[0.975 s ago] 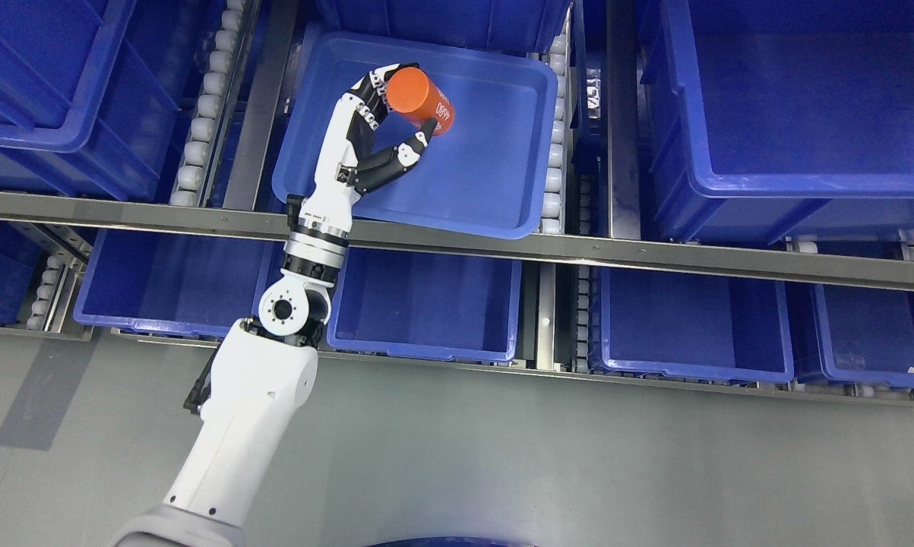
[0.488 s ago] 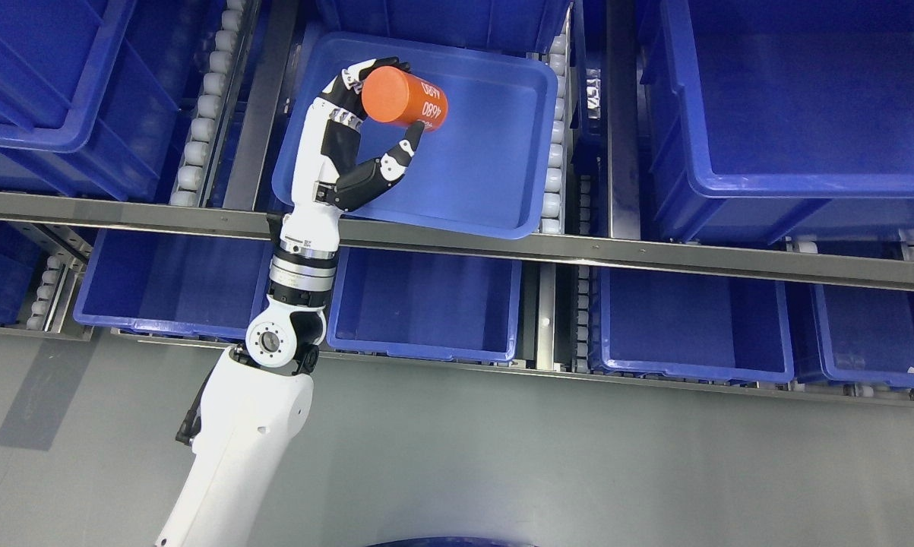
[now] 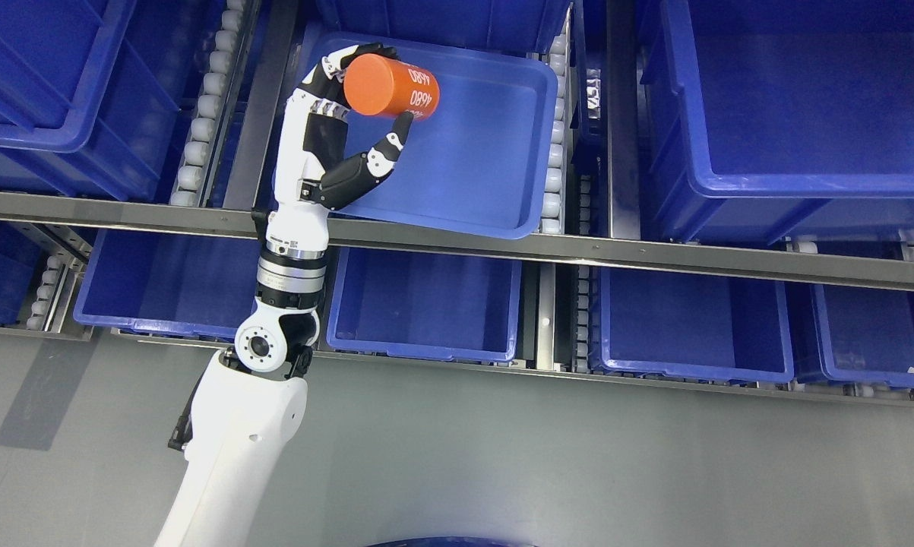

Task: Grab orange capacitor from left shelf to right desk
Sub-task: 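Lift the orange capacitor up out of the blue tray with the left hand, then hold the capacitor in the left hand while turning toward the steel table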

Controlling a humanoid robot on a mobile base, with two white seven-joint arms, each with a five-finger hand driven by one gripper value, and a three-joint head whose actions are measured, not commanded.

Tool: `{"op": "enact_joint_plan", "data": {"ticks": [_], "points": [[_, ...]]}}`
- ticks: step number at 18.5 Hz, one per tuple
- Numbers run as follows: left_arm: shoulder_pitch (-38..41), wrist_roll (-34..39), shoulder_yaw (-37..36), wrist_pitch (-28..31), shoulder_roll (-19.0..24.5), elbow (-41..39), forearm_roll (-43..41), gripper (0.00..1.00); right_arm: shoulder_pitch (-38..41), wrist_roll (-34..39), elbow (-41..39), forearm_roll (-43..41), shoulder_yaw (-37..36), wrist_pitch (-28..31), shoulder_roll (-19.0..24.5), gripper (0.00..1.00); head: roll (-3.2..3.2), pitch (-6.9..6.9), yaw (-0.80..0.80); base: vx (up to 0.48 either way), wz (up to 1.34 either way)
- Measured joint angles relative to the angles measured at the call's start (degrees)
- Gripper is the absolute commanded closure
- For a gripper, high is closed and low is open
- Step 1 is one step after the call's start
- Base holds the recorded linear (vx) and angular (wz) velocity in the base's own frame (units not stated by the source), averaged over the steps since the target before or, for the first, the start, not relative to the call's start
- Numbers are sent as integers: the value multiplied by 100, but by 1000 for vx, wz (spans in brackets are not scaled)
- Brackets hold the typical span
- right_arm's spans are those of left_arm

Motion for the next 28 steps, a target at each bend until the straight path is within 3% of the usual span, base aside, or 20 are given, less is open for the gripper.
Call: {"op": "enact_joint_plan", "data": {"ticks": [28], "points": [[23,6,64,56,211,-373,-8,98,0,0,0,0,0,-1,0,0,0,0,0,0,0]]}}
